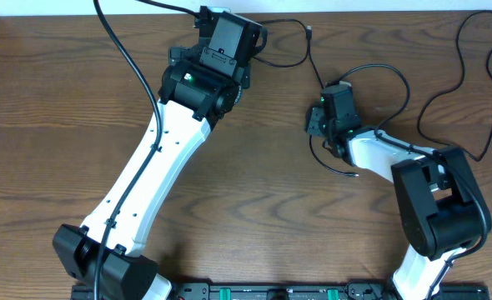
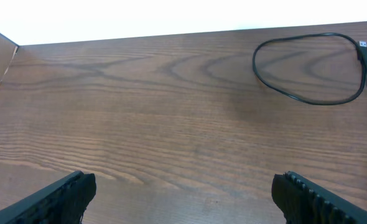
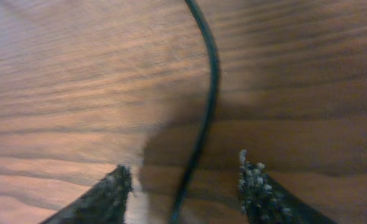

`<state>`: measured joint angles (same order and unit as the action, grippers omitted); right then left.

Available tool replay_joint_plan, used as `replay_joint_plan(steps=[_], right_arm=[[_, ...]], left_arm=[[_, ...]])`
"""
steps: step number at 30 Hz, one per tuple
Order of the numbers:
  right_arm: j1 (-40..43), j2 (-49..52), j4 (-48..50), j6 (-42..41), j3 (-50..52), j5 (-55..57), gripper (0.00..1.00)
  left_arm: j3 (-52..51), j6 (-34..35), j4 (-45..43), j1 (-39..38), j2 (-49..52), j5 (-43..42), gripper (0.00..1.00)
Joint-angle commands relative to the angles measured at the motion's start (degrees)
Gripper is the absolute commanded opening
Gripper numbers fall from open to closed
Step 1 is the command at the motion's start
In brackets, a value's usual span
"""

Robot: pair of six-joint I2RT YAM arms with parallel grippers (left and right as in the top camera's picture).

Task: Untangle cables

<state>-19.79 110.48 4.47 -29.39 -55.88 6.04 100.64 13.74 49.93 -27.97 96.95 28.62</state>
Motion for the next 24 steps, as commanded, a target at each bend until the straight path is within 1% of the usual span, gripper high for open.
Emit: replay_joint_plan(steps=[1,2,4,5,6,12,16,19,24], right_arm=[[-0.7,0.5,-1.8,1.9,0.2,8.0,0.42],[-0.8,0.5,-2.4,2.1,0.2,8.0,0.36],[-0.8,0.5,-3.5,2.1,0.2,8.7,0.11],[-0.8,0.5,-4.2,2.1,0.2,9.5,0.03],[-0.8,0.5,-4.7,2.1,0.2,10.1,0.01],[0.1,0.5,-8.6,2.0,0.2,10.8,0.01],[2.2,0.4,-14.4,1.4,0.2,11.0,0.01],[6.1,0.4,-20.8,-2.0,0.2,12.9,0.01],[16.2,0.4,-29.8,-2.3,0.2,14.9,0.01]], left_arm=[[0.1,0.8,0.2,0.0,-0.7,0.1,0.96],[0.1,0.8,0.2,0.0,-0.7,0.1,0.95],[0.1,0.8,0.2,0.0,-0.7,0.1,0.95],[0.1,0.8,0.2,0.0,-0.7,0.1,0.96],[0.1,0.8,0.2,0.0,-0.7,0.1,0.95],[0.1,0.8,0.2,0.0,-0.7,0.1,0.95],[0.1,0.8,0.2,0.0,-0.7,0.1,0.95],[0.1,0.8,0.2,0.0,-0.7,0.1,0.95],[0.1,0.8,0.2,0.0,-0.7,0.1,0.96]])
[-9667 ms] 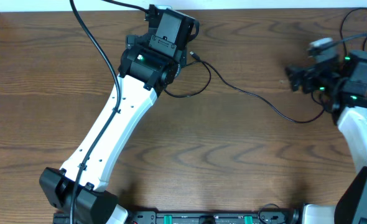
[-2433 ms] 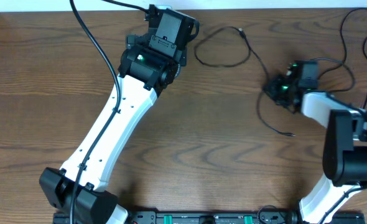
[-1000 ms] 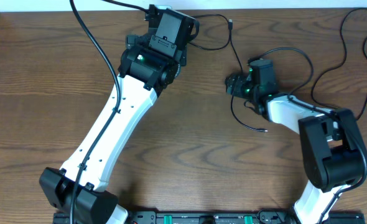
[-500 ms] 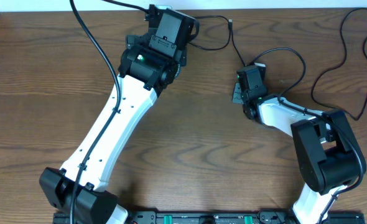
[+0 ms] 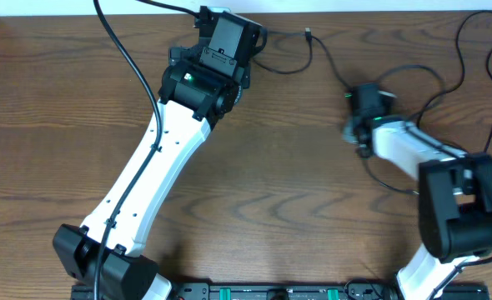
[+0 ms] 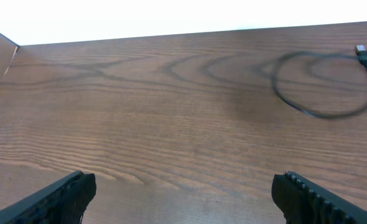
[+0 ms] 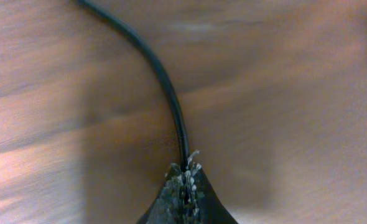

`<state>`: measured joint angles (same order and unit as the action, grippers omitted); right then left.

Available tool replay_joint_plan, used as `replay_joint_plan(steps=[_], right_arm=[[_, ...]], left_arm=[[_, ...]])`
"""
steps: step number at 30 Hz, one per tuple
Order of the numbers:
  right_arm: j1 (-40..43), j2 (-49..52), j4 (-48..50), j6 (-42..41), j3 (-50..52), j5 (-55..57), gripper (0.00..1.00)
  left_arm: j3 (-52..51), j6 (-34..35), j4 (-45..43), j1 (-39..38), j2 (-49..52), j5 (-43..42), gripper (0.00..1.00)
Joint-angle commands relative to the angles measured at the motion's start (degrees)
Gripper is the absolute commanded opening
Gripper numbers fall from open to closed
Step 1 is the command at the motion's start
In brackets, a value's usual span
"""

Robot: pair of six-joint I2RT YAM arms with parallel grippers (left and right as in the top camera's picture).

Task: Untangle cables

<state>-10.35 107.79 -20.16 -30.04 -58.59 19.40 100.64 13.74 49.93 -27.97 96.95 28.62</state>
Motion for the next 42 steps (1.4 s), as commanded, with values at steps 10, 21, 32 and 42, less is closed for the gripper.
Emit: replay_joint_plan(steps=[10,21,32,42], right_arm=[[25.6,3.1,-11.1,4.3,2.9,-0.8,0.01],[25.4,3.1,-1.9,7.4,2.9,-20.0,0.01],[21.0,3.1,11.6,3.7,2.8,-34.8,0.01],[20.5,3.1,23.0,-8.9,2.8,-35.5,0.01]], left_arm=[[0.1,0.8,0.2,0.0,-0.7,0.1,0.95],[0.1,0.8,0.2,0.0,-0.7,0.1,0.95],[0.1,0.8,0.2,0.0,-0.7,0.1,0.95],[0.1,0.8,0.2,0.0,-0.7,0.1,0.95]])
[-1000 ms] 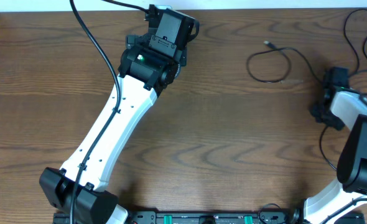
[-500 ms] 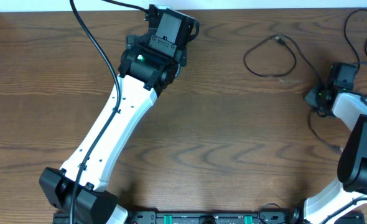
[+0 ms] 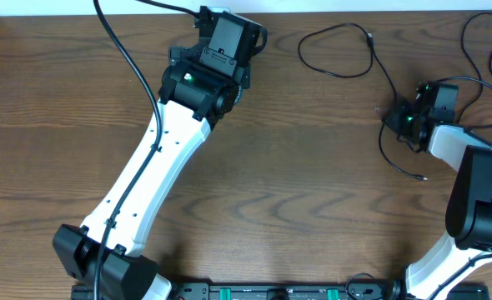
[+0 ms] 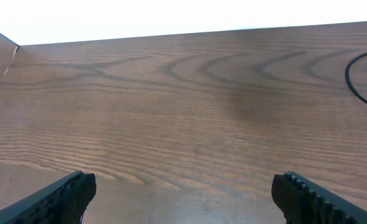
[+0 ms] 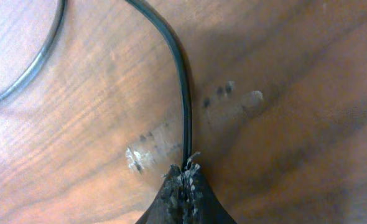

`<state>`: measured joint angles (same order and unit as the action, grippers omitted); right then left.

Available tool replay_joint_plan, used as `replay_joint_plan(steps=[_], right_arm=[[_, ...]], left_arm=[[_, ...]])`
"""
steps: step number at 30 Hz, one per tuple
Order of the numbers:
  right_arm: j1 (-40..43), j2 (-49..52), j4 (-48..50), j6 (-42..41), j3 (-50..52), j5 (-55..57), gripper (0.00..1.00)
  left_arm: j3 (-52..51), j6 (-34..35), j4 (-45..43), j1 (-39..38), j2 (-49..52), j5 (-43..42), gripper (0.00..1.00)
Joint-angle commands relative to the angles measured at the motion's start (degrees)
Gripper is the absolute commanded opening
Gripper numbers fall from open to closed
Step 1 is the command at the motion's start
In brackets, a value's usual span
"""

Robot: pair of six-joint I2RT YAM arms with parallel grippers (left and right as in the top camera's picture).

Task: Untangle cables

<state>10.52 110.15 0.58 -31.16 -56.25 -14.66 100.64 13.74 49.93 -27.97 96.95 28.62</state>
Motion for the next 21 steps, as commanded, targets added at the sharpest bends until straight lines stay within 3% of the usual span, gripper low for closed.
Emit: replay_joint_plan(steps=[1,5,7,9,12,16,17,21], right_arm=[[-0.5,0.7,4.2,-10.3,0.4,-2.5,0.01],[-1.3,0.7,12.3,-15.7,0.4,-7.8,0.08],[-2.4,0.7,16.8,-15.6,0.4,-10.0,0.16],[-4.0,0.7,19.9,-13.7,0.4,-10.6,0.37],[-5.1,0.7,20.0,-10.2,0.4,-10.6,0.57],[-4.9,0.7,22.3,-6.9,0.4,-14.4,0.94],[-4.7,0.7,23.6,-6.9,0.4,-16.1,0.99],[-4.5,-1.3,26.3,-6.8,0.4,-20.1,0.99]], left_arm=[[0.1,0.8,0.2,0.0,-0.7,0.1,0.96],[0.1,0.8,0.2,0.0,-0.7,0.1,0.95],[0.1,0.8,0.2,0.0,-0.7,0.1,0.95],[0.1,0.8,0.2,0.0,-0.7,0.1,0.95],[0.1,0.8,0.2,0.0,-0.7,0.1,0.96],[0.1,0.8,0.2,0.0,-0.7,0.1,0.95],[0.1,0.8,0.2,0.0,-0.7,0.1,0.95],[0.1,0.8,0.2,0.0,-0.7,0.1,0.95]])
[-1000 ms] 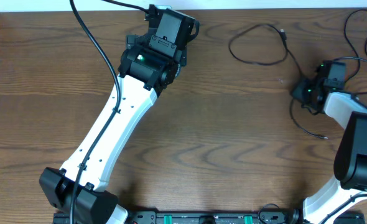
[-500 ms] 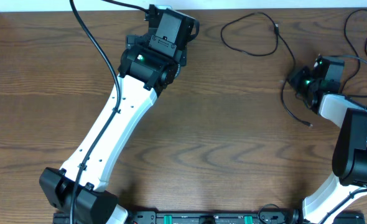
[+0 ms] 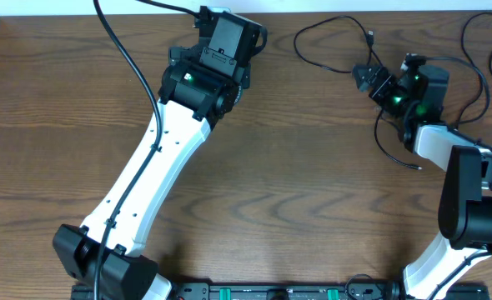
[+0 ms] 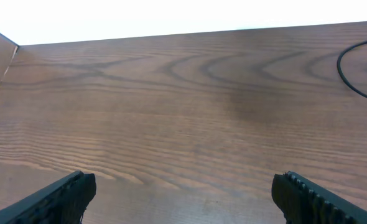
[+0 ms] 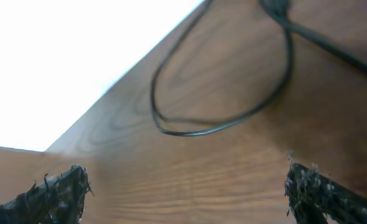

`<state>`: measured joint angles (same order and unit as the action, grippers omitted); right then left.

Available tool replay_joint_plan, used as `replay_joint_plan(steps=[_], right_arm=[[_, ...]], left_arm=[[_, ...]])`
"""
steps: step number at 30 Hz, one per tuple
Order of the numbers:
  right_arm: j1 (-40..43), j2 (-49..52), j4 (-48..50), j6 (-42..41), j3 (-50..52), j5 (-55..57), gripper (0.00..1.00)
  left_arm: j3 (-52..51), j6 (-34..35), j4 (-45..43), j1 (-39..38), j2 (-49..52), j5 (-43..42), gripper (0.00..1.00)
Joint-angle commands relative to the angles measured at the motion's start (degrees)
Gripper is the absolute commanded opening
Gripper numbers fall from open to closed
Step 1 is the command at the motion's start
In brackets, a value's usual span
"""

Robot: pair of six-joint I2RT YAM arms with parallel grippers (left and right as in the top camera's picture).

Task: Untangle cables

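Note:
A thin black cable lies in a loop at the table's far edge, its USB plug by the loop's right side. In the right wrist view the same loop lies ahead of my right gripper, which is open with only bare wood between its fingers. Overhead, the right gripper points left, beside the loop. More of this cable trails below it to a free end. My left gripper is open over bare wood; an arc of cable shows at its right edge.
A second black cable snakes along the far right of the wooden table. My left arm stretches diagonally across the left half. The table's back edge meets a white wall just behind the loop.
My right gripper was shut on the cable at the right of the table. Now it is open, further left and up beside the loop, tilted up, and the cable is let go.
My right gripper stood open astride the cable near the table's middle. Then it was shut on it, and later held it further right, with the loop drawn away from the left arm. Now the cable lies free. The left arm stayed still.

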<state>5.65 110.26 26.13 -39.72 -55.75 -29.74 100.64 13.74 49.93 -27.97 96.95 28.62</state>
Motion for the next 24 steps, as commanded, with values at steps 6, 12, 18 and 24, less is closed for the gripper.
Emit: replay_joint_plan(steps=[6,12,18,24], right_arm=[[0.3,-8.7,-7.4,11.4,-0.1,-4.2,0.99],[0.2,-17.1,-27.1,33.7,-0.1,6.3,0.99],[0.3,-21.9,-44.3,61.3,-0.1,28.6,0.99],[0.5,-19.6,-49.7,76.1,0.3,38.2,0.99]], left_arm=[[0.1,0.8,0.2,0.0,-0.7,0.1,0.95],[0.1,0.8,0.2,0.0,-0.7,0.1,0.95],[0.1,0.8,0.2,0.0,-0.7,0.1,0.95],[0.1,0.8,0.2,0.0,-0.7,0.1,0.95]])
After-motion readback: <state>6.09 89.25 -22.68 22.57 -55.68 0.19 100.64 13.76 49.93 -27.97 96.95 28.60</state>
